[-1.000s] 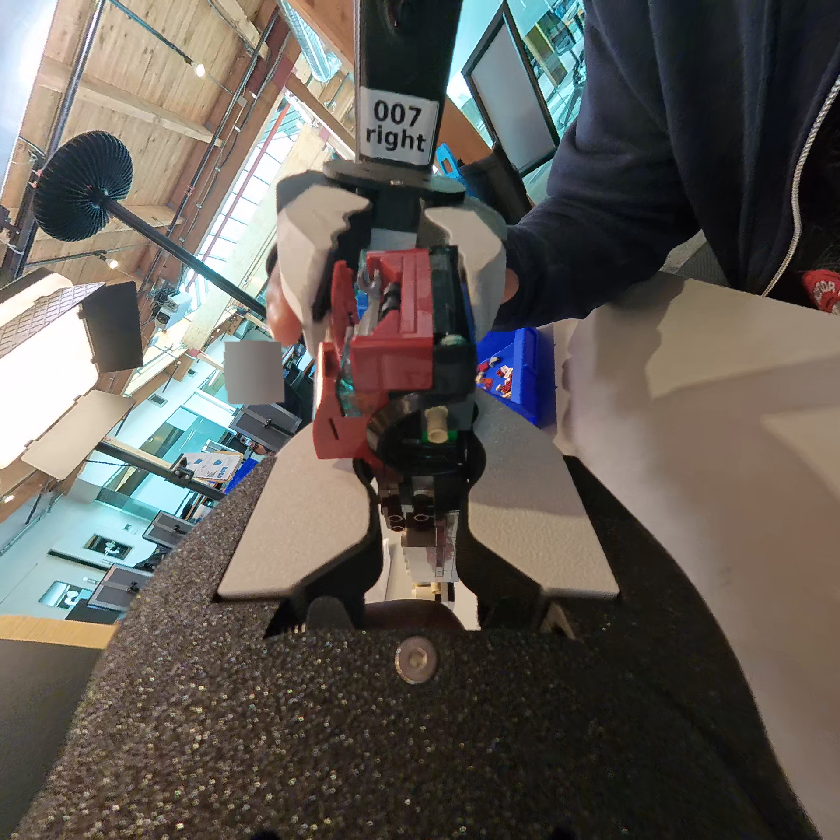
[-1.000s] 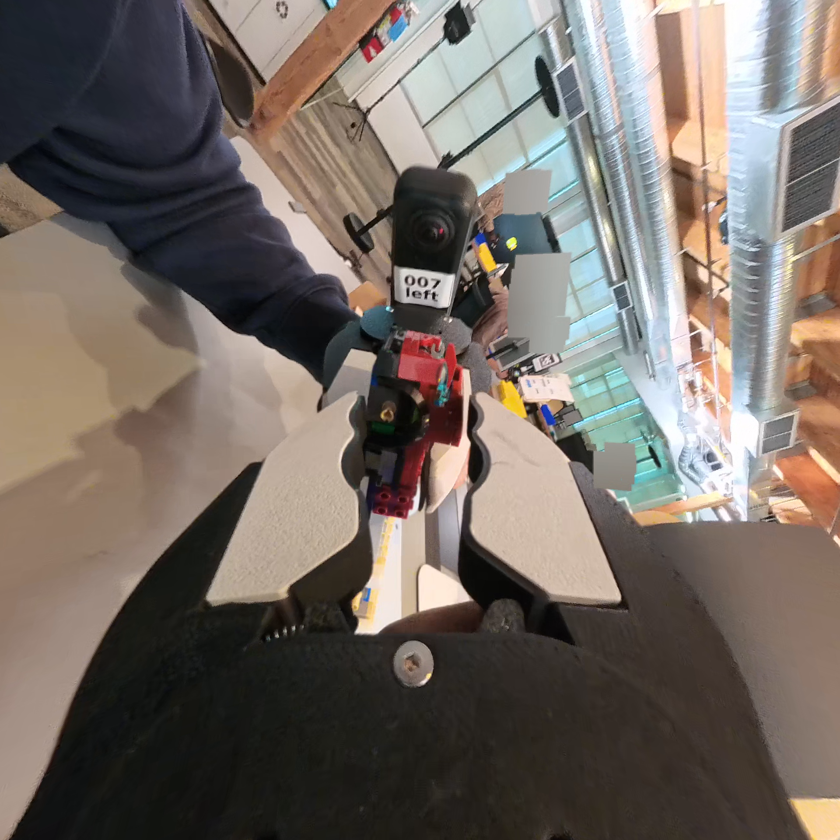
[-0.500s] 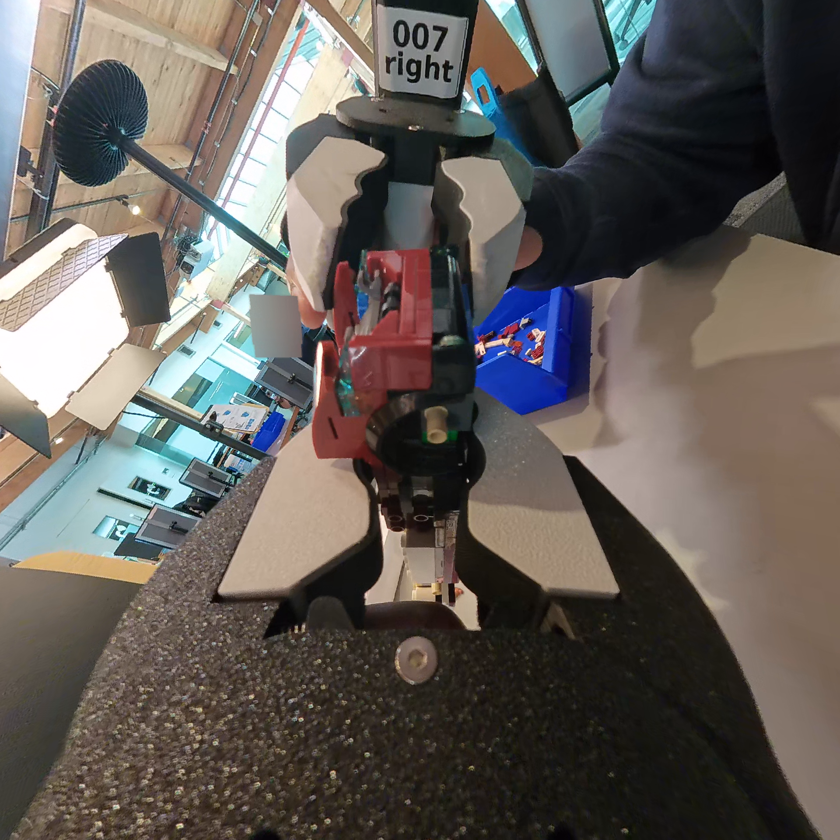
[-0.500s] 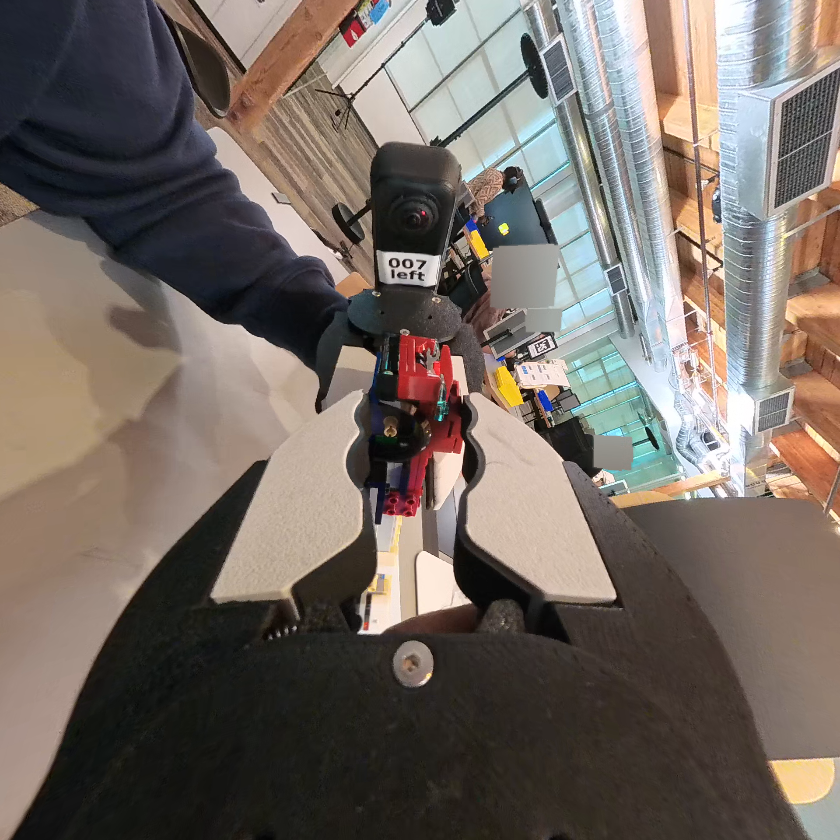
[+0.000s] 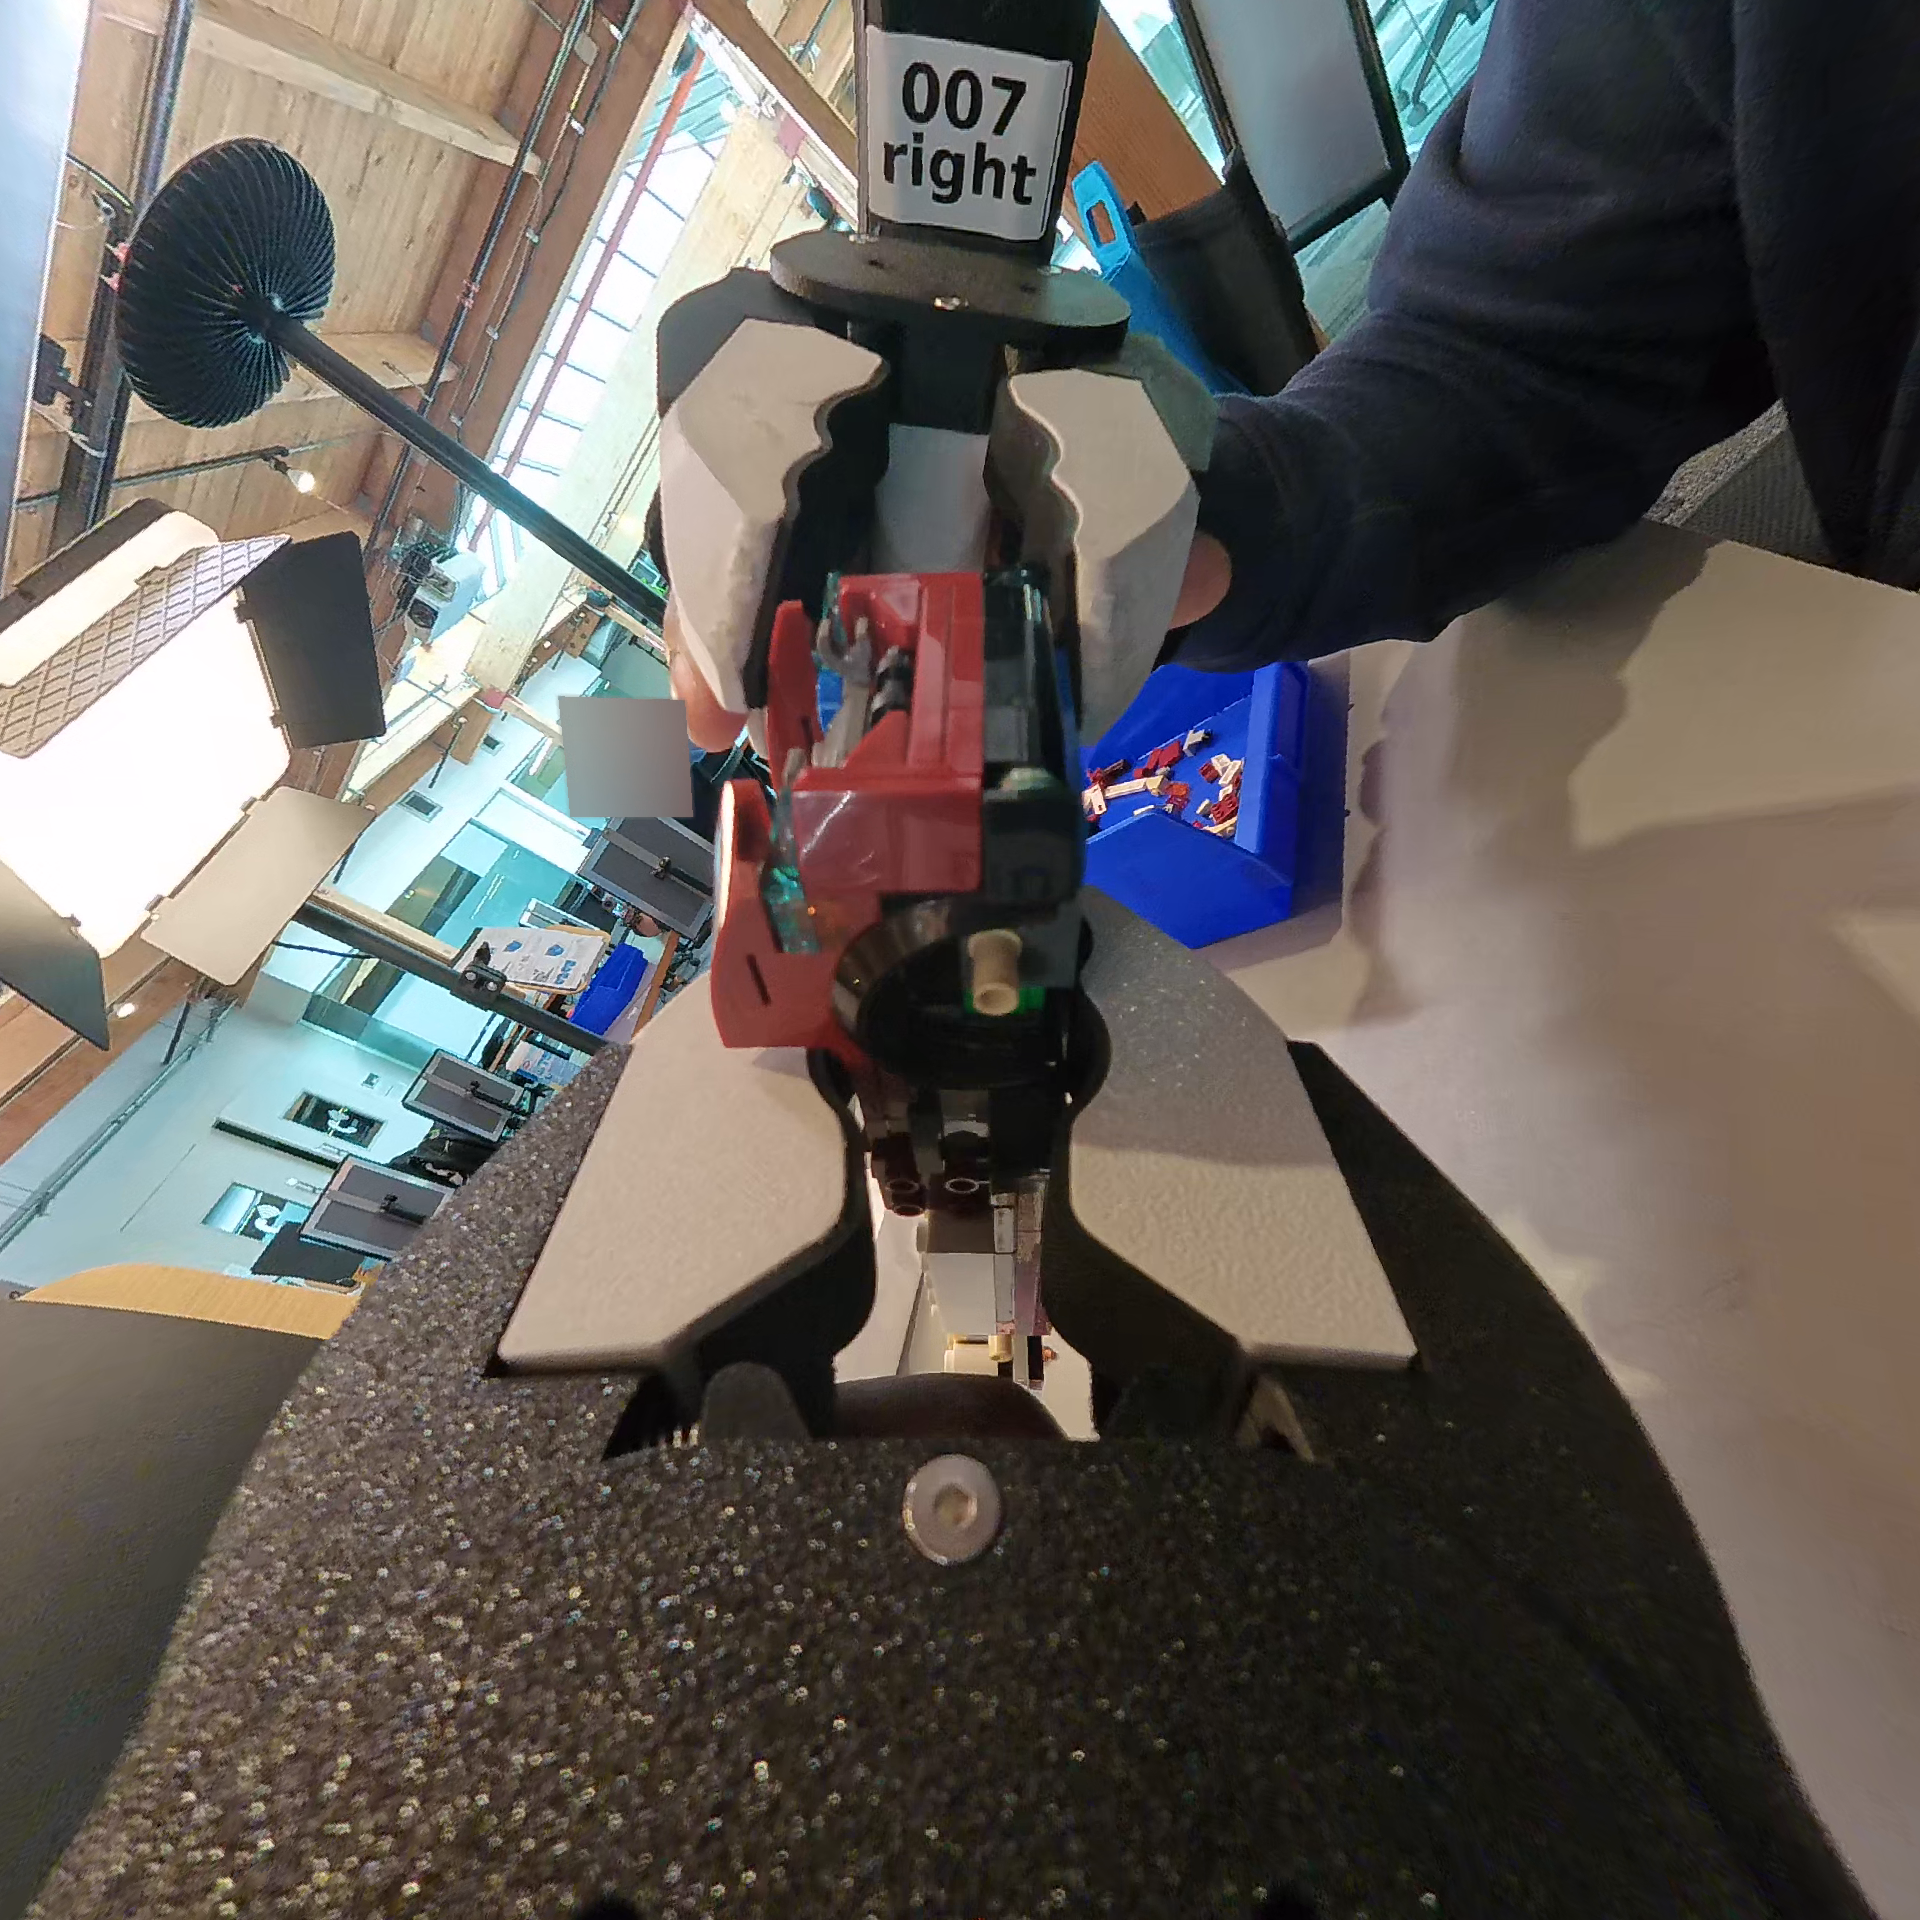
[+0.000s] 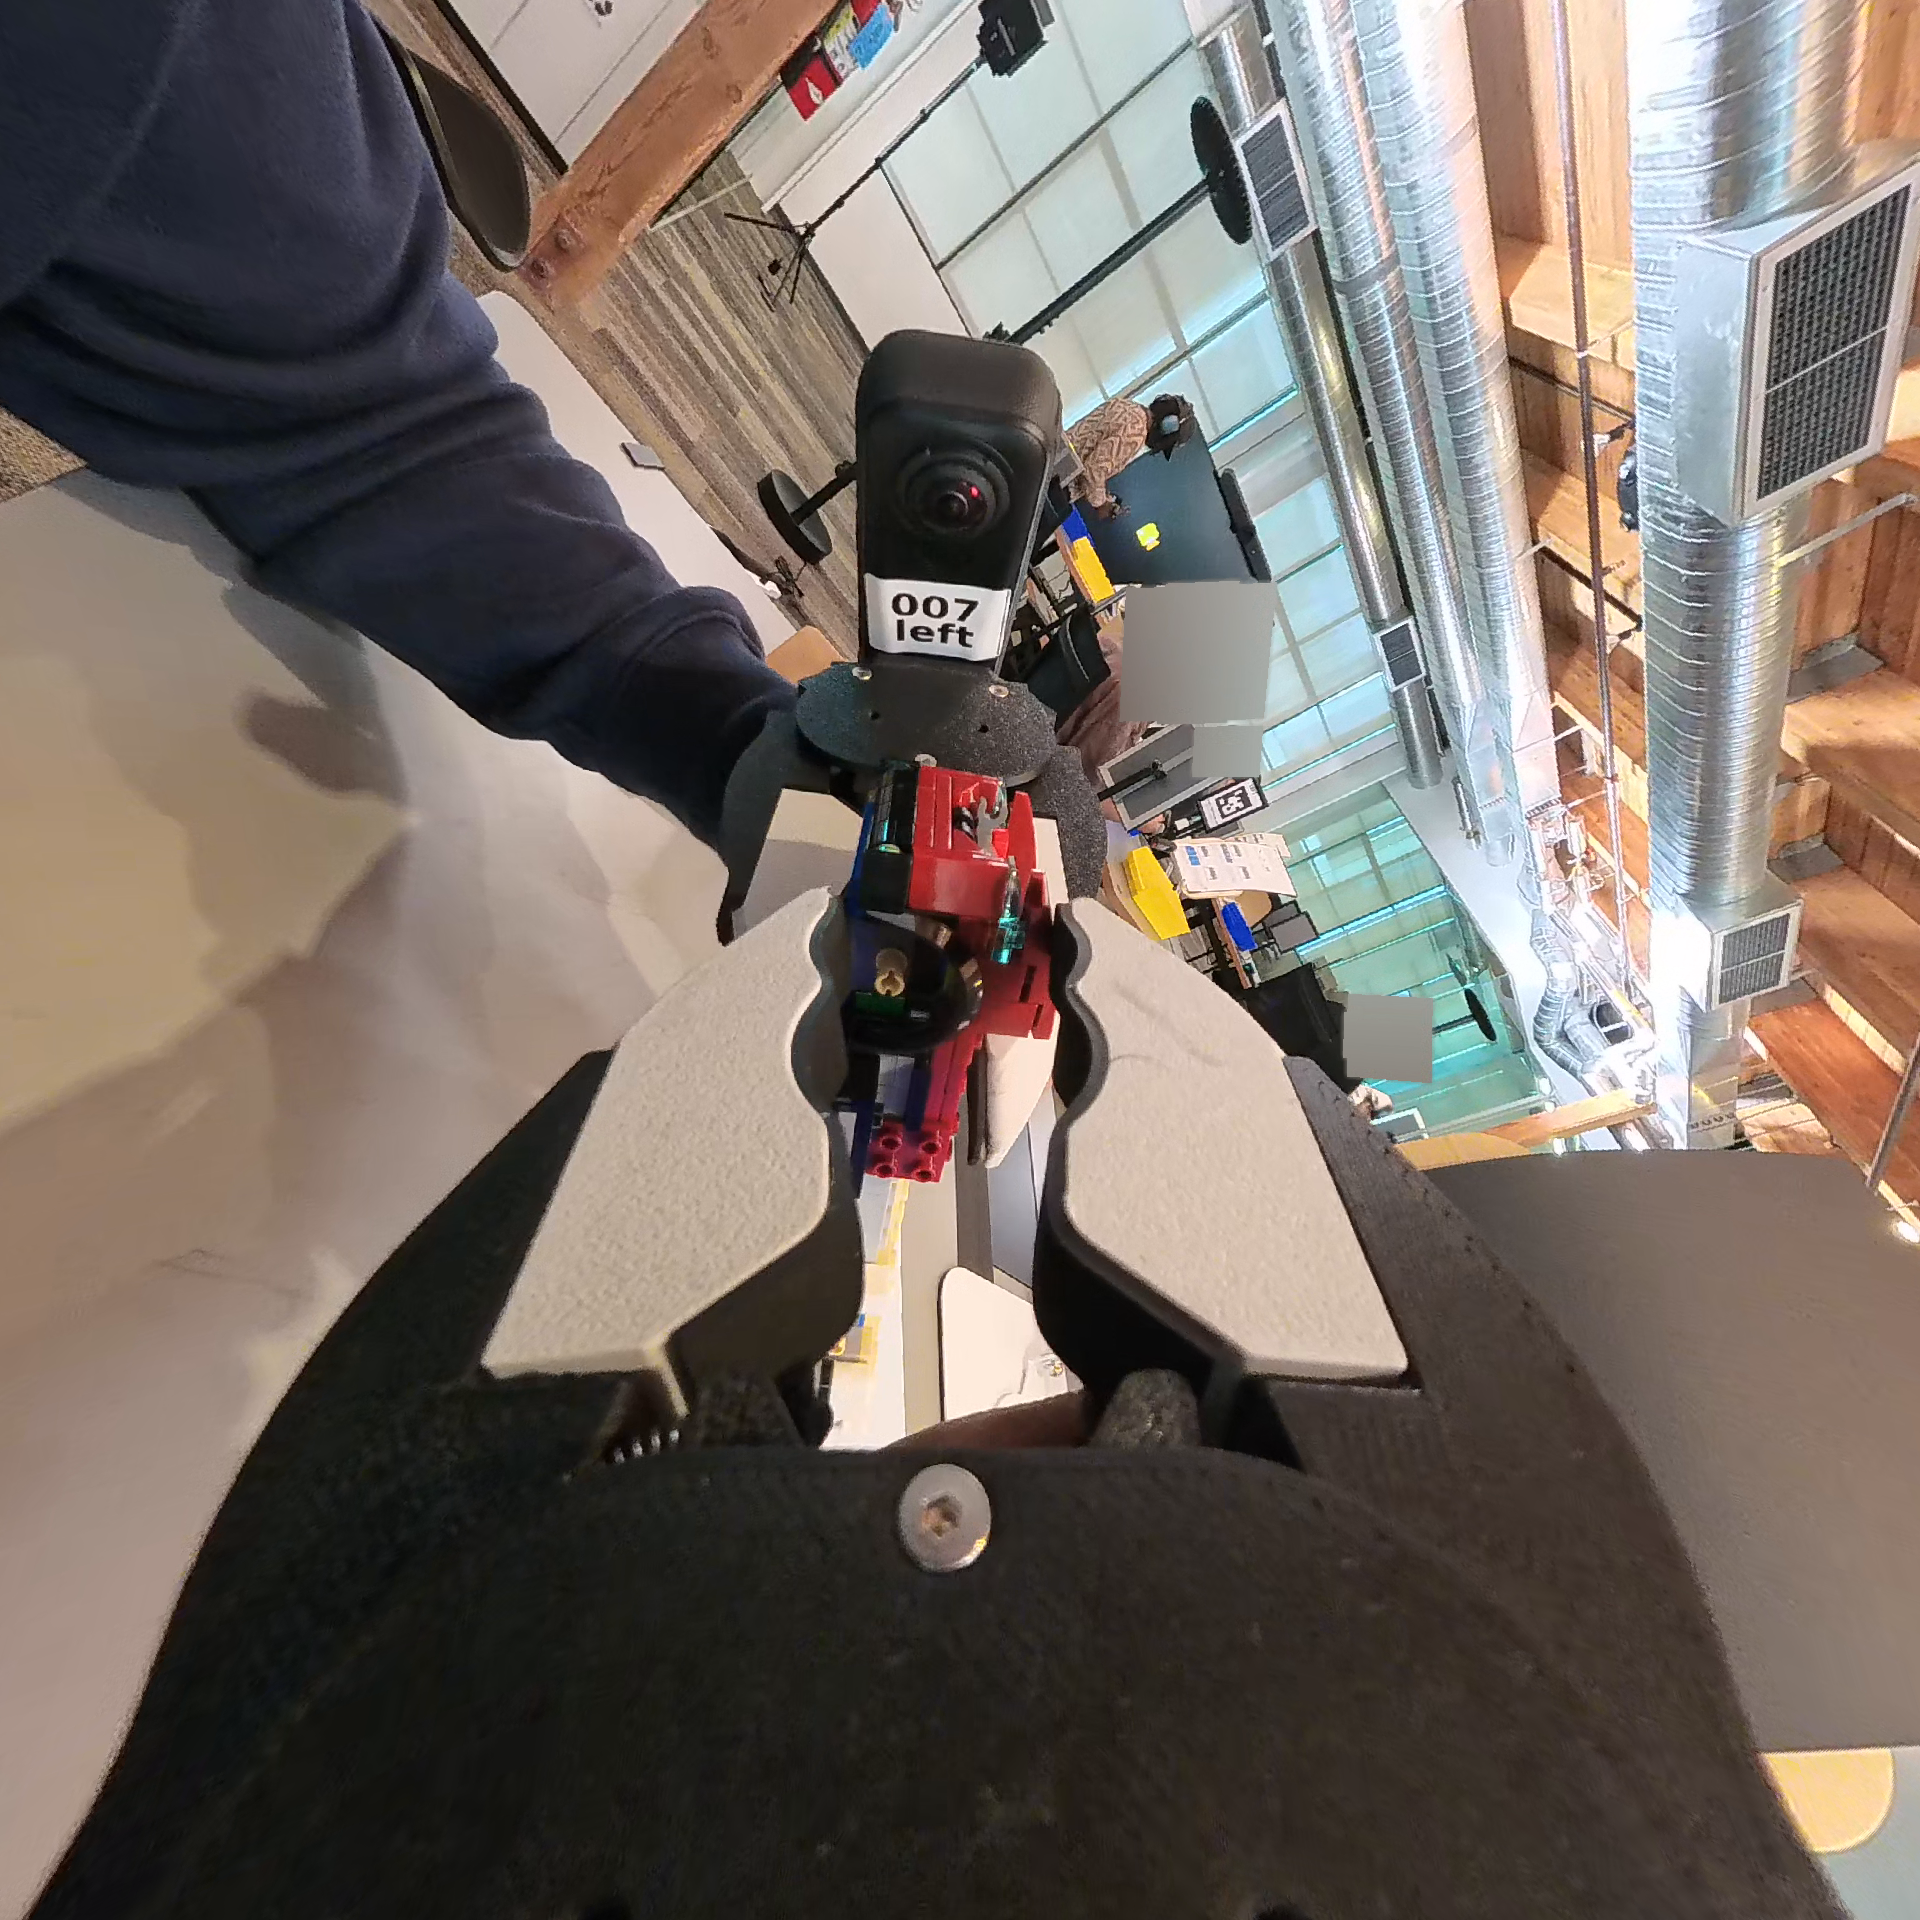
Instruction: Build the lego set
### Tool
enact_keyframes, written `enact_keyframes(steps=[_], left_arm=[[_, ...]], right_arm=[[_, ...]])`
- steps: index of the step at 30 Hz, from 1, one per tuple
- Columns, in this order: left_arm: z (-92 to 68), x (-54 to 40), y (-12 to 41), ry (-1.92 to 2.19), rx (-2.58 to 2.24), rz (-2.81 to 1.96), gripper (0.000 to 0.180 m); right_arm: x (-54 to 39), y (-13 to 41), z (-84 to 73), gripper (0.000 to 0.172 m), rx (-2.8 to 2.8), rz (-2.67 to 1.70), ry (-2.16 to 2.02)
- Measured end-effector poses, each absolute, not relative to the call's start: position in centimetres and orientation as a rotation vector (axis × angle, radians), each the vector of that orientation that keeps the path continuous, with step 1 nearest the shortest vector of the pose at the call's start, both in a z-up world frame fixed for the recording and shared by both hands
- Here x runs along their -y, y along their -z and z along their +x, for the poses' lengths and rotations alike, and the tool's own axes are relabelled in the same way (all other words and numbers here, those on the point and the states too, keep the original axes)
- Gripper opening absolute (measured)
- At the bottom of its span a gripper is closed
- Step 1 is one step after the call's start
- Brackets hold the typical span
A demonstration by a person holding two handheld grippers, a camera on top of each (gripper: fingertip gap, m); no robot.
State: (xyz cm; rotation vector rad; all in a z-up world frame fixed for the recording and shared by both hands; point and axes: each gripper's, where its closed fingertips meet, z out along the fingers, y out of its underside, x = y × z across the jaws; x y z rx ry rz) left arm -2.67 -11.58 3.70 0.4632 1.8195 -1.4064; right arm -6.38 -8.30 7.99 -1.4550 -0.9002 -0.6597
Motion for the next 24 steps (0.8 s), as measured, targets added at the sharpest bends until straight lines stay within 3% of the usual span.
enact_keyframes(steps=[15, 24], left_arm=[[-3.0, 11.6, -3.9, 1.41, -1.797, 0.481, 0.035], [-4.7, 12.1, -3.1, 1.542, -1.825, 0.583, 0.035]], right_arm=[[8.2, -8.0, -6.7, 0.037, 0.912, -1.441, 0.674], [8.7, -7.3, -7.3, 0.044, 0.872, -1.503, 0.426]])
